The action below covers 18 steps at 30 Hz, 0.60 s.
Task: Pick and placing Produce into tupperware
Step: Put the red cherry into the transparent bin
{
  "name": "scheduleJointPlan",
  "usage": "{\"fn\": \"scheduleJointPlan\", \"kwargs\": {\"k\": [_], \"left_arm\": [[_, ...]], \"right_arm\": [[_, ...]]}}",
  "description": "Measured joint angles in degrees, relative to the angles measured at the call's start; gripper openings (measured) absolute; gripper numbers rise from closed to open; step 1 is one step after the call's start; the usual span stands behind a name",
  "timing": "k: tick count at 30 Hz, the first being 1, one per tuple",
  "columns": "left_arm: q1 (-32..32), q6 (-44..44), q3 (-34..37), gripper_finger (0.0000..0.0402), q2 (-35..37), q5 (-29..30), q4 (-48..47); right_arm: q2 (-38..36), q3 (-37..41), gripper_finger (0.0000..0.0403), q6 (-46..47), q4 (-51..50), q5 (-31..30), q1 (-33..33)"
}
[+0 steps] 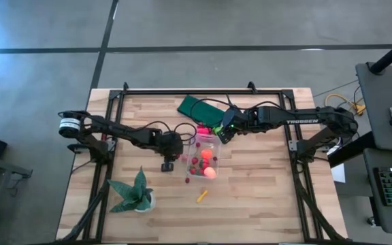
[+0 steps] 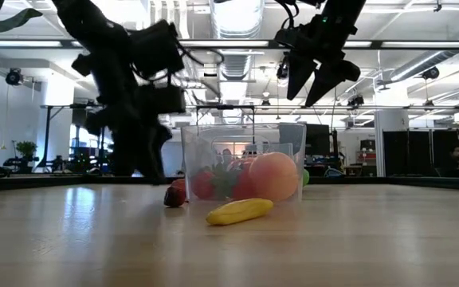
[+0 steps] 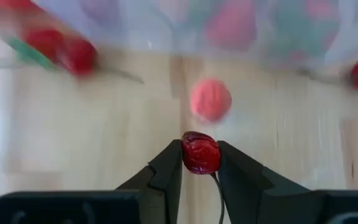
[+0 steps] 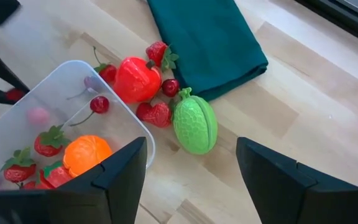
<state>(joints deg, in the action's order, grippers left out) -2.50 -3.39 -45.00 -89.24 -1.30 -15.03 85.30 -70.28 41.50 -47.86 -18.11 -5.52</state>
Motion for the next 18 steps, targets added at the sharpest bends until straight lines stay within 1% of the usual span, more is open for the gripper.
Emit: {"fn": "scheduleJointPlan", "kwargs": {"k": [8,12,14,16,18], "left_arm": [[0.0,-0.2,-1.8,0.0077,7.1,3.4,0.5],[0.0,-2.2,-3.2,0.0077,10.0,3.3,6.2],[0.0,-4.7,-3.4,0.0077,10.6,1.4,11.5],[0.0,-6.1,-3.5,0.0077,10.4,-2.2,17.5],[0.0,-6.0,-3.9,0.0077,8.4,-4.6,22.0]], "right_arm": [[-0.2,0.0,0.0247,-1.1,-2.8,0.0,0.0],[-1.1,0.0,0.0249,-1.5,-5.0,0.0,0.0],[-2.0,0.0,0.0249,-1.5,-5.7,-0.3,0.0],[-3.3,0.0,0.0249,-1.5,-6.7,-1.4,0.4],[-5.1,0.0,0.0251,-1.3,-8.1,-3.3,0.9]]}}
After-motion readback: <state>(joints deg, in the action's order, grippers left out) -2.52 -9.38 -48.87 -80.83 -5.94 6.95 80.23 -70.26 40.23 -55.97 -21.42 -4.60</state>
